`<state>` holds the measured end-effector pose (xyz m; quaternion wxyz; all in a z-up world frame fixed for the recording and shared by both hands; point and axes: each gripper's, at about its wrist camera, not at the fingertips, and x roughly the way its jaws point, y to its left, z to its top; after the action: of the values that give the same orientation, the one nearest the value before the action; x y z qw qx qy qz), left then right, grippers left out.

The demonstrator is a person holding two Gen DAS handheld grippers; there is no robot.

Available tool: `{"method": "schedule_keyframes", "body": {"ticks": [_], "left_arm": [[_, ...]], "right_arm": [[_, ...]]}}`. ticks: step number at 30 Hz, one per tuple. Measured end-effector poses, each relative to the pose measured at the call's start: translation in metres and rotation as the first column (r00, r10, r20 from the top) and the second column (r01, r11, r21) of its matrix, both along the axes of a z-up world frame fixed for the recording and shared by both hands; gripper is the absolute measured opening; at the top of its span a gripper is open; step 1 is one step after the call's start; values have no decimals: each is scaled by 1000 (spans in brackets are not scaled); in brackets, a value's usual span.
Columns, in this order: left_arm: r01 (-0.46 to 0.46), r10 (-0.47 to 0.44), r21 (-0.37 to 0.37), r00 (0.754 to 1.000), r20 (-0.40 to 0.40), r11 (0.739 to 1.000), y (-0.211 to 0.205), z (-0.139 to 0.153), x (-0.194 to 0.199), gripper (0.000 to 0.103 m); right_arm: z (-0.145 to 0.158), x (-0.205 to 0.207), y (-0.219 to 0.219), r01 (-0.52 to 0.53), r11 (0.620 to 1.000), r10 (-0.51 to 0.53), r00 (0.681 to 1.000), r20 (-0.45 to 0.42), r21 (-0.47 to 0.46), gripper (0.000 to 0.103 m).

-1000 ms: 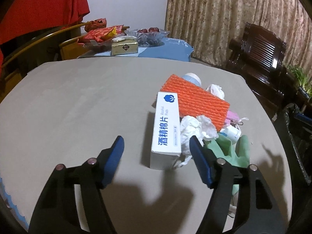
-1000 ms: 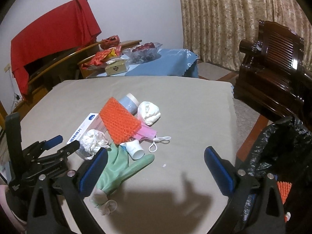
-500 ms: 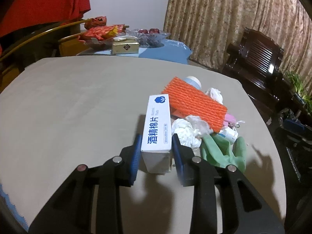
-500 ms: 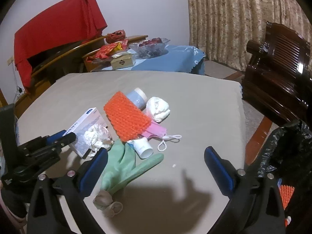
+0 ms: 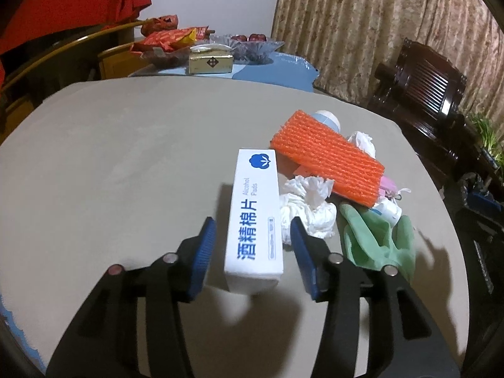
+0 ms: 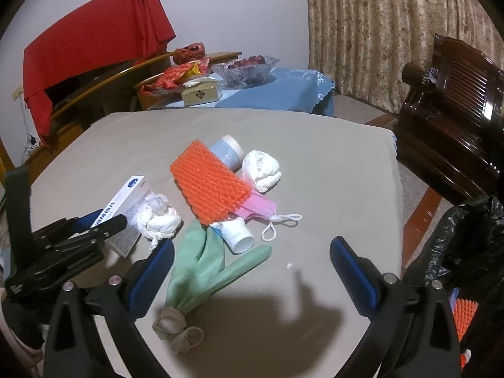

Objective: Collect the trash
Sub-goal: 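Grasp the white alcohol-pad box with the left tool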

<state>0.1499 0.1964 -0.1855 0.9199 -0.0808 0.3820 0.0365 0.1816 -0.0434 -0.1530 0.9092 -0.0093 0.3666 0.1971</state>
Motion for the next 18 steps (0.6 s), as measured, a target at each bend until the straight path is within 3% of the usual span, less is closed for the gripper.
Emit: {"method": "schedule_keyframes", "body": {"ticks": [1, 7, 18], "left_arm": [[-1, 1, -7, 1000, -1, 1000, 1, 0, 0, 30], [-20, 20, 0, 999, 38, 1000, 7, 12, -19, 30], [-134, 132, 41, 990, 51, 990, 49, 20, -43, 30]], "right_arm": [[0, 0, 0, -2, 1000, 2, 1000, 1, -1, 97], [3, 4, 17, -30, 999, 30, 999, 11, 10, 97], [3, 8, 85, -119, 993, 119, 993, 27, 17, 97]]}}
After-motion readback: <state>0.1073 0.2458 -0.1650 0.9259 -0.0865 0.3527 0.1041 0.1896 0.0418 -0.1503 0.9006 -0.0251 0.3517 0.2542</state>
